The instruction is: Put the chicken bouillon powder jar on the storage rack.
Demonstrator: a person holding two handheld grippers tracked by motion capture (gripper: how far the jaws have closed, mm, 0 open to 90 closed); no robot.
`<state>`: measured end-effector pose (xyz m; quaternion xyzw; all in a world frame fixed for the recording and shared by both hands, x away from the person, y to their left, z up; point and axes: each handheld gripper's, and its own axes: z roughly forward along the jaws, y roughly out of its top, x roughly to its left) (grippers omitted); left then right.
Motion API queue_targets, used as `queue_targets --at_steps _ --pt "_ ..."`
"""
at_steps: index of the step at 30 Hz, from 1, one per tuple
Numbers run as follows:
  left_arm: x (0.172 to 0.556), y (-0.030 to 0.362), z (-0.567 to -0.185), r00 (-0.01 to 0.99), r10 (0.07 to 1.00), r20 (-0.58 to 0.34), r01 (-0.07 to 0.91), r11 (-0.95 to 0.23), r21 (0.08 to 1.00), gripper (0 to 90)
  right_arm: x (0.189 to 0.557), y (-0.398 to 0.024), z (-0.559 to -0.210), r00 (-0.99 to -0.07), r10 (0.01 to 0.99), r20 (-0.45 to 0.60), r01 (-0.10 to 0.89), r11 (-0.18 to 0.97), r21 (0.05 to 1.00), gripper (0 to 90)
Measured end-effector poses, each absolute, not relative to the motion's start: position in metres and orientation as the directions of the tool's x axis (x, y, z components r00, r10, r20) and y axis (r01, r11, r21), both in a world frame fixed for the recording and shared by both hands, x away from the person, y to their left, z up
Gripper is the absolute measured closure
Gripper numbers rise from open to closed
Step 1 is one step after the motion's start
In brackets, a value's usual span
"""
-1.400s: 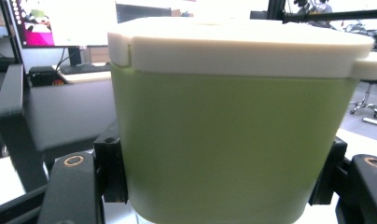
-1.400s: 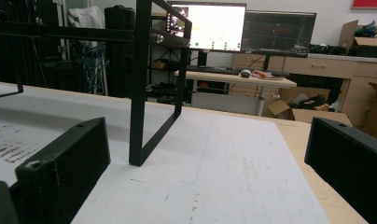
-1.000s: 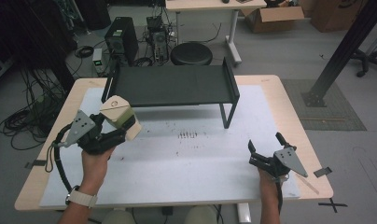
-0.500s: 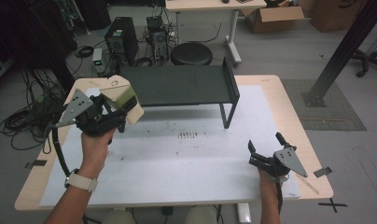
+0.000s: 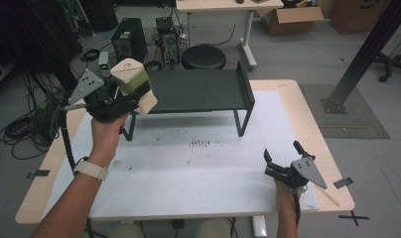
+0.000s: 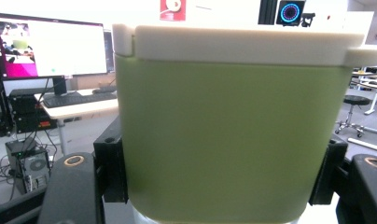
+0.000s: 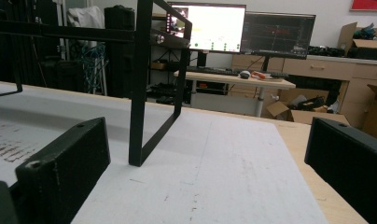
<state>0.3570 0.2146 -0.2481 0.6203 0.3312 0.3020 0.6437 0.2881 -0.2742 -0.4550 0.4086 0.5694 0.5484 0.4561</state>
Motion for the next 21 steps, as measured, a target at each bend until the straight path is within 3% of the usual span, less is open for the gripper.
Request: queue_targets --at_steps 21 --pt "0.439 0.178 -0.259 0.544 0.833 -0.101 0.131 0.034 0.991 29.5 0.288 -0.274 -0.455 -0.252 0.965 -0.075 -0.037 0.068 0.997 0.0"
